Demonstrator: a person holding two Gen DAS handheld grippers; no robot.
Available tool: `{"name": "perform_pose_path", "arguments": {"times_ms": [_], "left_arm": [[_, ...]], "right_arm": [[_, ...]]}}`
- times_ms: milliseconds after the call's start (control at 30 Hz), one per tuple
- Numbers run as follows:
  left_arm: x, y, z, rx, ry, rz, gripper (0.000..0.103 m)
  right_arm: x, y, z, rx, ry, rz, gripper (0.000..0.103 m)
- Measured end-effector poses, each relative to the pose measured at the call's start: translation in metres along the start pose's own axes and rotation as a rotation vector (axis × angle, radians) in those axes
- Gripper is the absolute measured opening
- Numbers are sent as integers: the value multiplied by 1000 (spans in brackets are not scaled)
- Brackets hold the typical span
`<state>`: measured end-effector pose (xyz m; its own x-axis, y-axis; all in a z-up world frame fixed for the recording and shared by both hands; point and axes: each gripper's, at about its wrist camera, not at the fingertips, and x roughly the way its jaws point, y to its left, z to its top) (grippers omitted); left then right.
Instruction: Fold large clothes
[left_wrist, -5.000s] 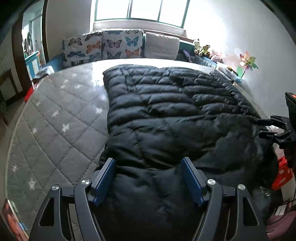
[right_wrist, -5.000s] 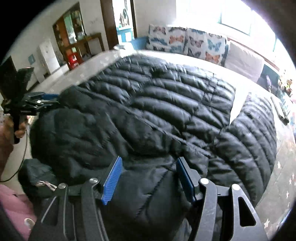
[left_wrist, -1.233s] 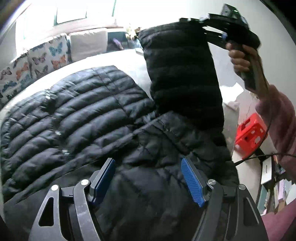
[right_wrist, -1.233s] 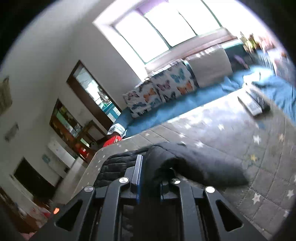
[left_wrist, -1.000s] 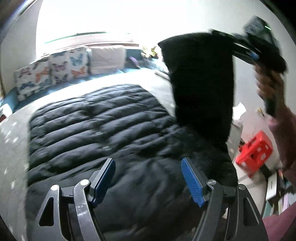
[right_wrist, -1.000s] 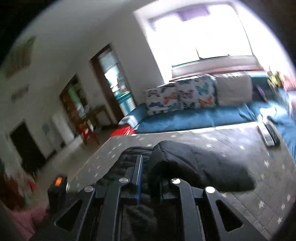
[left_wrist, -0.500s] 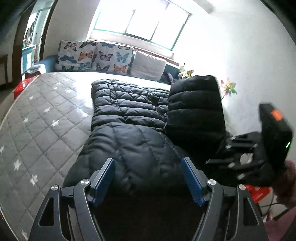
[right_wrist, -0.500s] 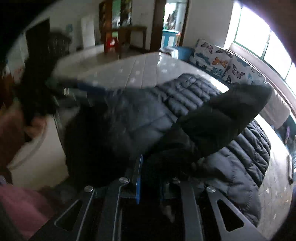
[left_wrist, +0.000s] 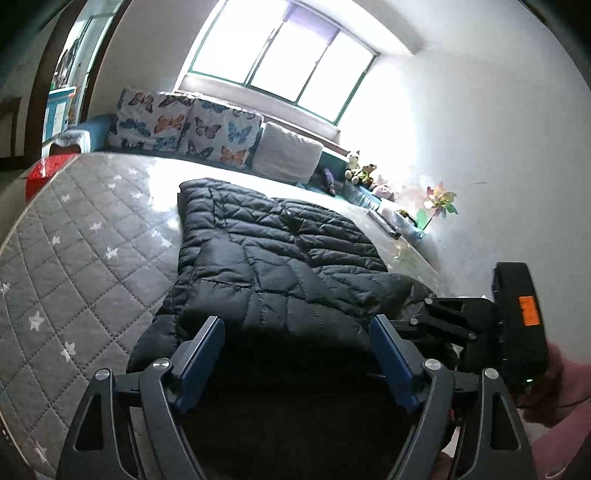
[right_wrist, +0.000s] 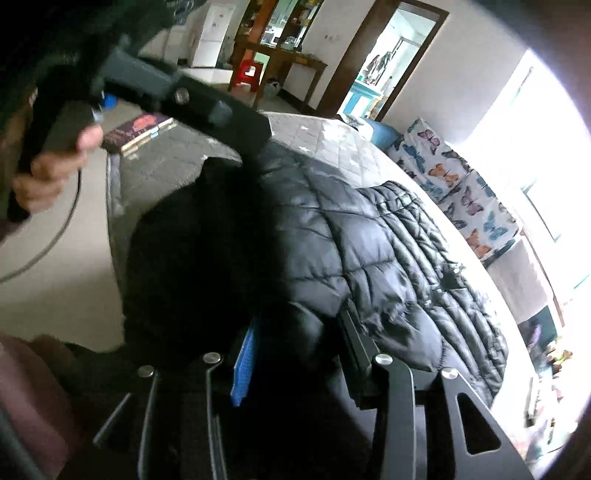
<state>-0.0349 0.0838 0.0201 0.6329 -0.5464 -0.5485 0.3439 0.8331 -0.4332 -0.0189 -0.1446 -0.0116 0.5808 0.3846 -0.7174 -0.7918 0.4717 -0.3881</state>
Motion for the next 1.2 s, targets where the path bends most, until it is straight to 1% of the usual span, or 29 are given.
{"name": "perform_pose_path", "arguments": {"times_ms": [133, 233, 267, 333, 433, 533, 567, 667, 767, 800, 867, 933, 1000, 1100, 1200], "left_arm": [[10, 10, 1, -45, 23, 24, 86], [5, 6, 6, -18, -2, 69, 86], [1, 3, 9, 1, -19, 86, 86], [-4, -4, 19, 41, -48, 110, 86], [-3, -15, 37, 85, -56, 104, 86], [16, -27, 59, 125, -29, 94, 86], [28, -31, 66, 143, -15, 85, 86], [61, -40, 80, 184, 33, 89, 86], [93, -44, 81, 226, 90, 117, 86], [100, -43, 79, 236, 107, 115, 86], [113, -40, 71, 246, 142, 142, 86], [123, -32, 60, 247, 166, 172, 86], [128, -21, 48, 236, 177, 181, 86], [127, -9, 35, 221, 157, 178, 86], [123, -5, 23, 222, 106, 207, 86]], "right_arm": [[-10, -8, -1, 54, -25, 51, 45], [-28, -18, -9, 138, -59, 86, 45], [-36, -31, -15, 188, -69, 92, 45], [-46, -51, -27, 270, -69, 77, 46], [-57, -87, -53, 416, -56, 1, 46], [-58, -125, -80, 566, -38, -26, 46], [-57, -141, -93, 627, -32, -39, 46], [-53, -165, -119, 742, -37, -45, 46], [-45, -181, -147, 885, -59, 27, 46], [-40, -181, -154, 899, -51, 41, 46], [-34, -174, -161, 876, -39, 48, 46], [-30, -159, -163, 807, -31, 29, 46], [-27, -150, -167, 755, -19, -2, 46], [-22, -139, -176, 712, -28, -37, 47], [-17, -130, -185, 686, -53, -74, 48]]}}
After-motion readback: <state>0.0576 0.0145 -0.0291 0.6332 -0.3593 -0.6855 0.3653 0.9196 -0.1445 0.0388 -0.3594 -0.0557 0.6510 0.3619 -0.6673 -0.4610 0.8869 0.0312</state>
